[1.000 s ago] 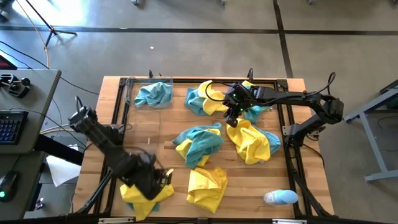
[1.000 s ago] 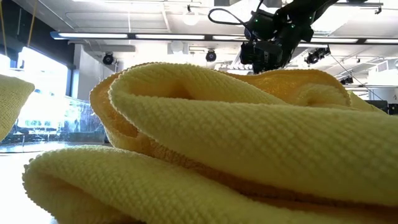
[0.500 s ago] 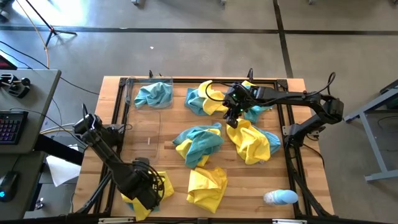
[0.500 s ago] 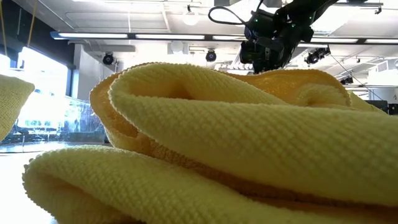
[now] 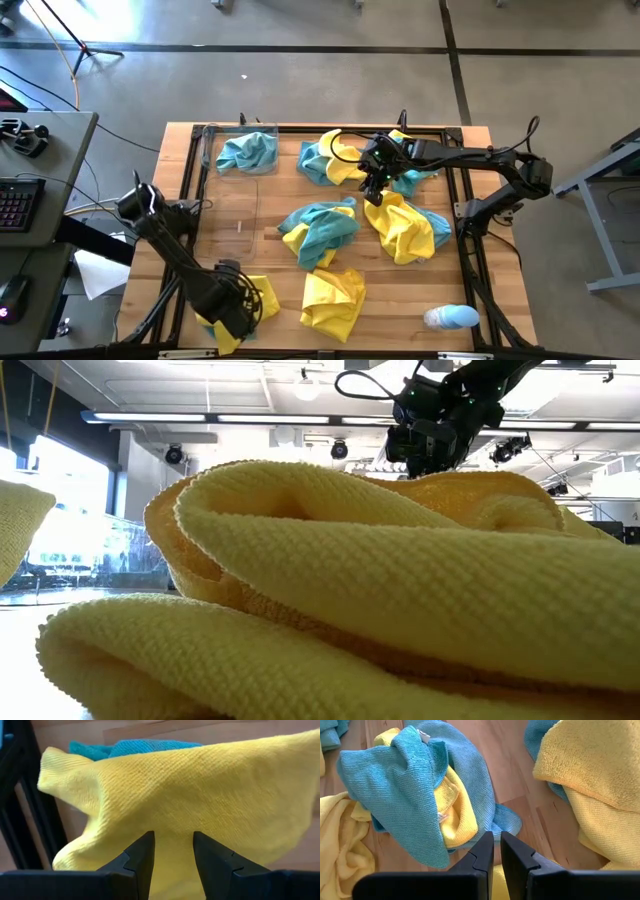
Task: Sort microfiber towel by color & place in baskets
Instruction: Put the yellow microfiber cloth into the bottom transparent bin
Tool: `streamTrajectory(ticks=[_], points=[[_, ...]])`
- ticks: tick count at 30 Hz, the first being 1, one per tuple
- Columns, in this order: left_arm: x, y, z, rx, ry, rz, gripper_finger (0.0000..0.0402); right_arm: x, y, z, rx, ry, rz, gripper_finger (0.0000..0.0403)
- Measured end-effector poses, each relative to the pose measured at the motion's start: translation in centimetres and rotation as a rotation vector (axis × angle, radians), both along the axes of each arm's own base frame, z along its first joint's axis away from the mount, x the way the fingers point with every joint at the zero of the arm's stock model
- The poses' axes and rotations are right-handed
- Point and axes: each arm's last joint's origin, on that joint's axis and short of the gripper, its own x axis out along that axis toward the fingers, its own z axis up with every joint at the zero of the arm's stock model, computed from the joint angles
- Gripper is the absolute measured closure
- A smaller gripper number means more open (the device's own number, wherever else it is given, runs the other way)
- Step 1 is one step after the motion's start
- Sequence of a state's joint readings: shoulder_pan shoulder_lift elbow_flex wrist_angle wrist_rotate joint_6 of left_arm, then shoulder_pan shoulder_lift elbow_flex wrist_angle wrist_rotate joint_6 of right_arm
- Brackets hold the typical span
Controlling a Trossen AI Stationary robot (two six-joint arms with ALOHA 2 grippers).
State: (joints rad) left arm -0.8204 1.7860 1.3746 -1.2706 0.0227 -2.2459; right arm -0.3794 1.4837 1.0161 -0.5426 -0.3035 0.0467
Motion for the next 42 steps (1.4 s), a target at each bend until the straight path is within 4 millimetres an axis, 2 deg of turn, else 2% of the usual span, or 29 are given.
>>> streamTrajectory(ticks=[6,13,19,24,31,36,42], points=[[0.1,-0.1,-1.0,-0.026,-0.017,-0.047,0.0296,0.0,0.0,0.0,-0.001,0.0,0.001,0.0373],[-0.1,0.1,-1.4,-0.016,0.001,-0.085,0.0393,0.0,0.0,0.0,-0.004,0.001,0.001,0.0373],[0.0,0.0,-0.9,-0.027,0.003,-0.099,0.04,0.0,0.0,0.0,-0.006,0.0,0.0,0.0373],[0.1,-0.1,1.9,-0.047,-0.023,-0.12,0.0401,0.0,0.0,0.0,-0.017,-0.001,0.014,0.0373],[-1.1,0.7,8.1,0.015,-0.027,-0.168,0.0401,0.0,0.0,0.0,-0.022,-0.005,0.018,0.0373],[-1.3,1.9,11.5,0.069,-0.241,-0.259,0.0401,0.1,0.0,0.0,-0.025,-0.009,0.021,0.0373],[-2.1,3.8,13.8,0.229,-0.453,-0.336,0.0401,0.1,-0.1,0.1,-0.027,-0.014,0.02,0.0373]])
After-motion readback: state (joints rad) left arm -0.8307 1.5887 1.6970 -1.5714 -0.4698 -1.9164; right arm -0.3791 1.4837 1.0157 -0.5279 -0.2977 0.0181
